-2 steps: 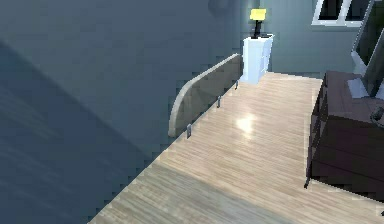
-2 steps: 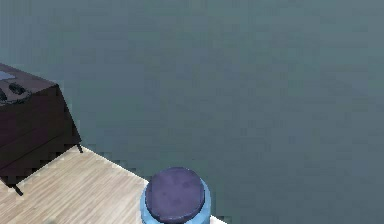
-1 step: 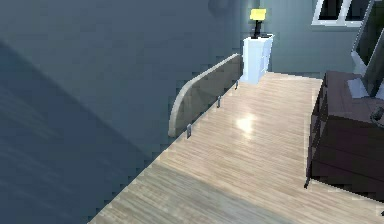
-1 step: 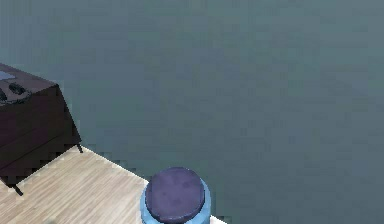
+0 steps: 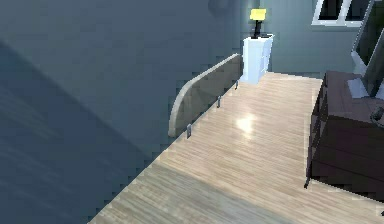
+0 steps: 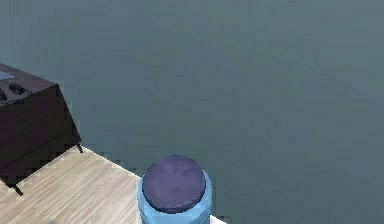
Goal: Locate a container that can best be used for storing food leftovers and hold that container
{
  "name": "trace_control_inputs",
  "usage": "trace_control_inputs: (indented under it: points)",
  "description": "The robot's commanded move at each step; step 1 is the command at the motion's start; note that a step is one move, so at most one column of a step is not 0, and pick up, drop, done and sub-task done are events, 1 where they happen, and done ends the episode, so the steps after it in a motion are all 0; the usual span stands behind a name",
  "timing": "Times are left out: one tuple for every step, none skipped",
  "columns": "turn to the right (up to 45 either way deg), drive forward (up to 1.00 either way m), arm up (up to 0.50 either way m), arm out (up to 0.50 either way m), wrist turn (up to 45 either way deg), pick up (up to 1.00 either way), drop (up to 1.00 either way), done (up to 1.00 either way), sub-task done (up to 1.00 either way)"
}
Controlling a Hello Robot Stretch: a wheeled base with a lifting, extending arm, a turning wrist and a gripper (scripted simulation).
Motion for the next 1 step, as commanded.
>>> trace_control_inputs:
  points:
    - [0.0, 0.00, 0.00, 0.00, 0.0, 0.00, 0.00, 1.00, 0.00]
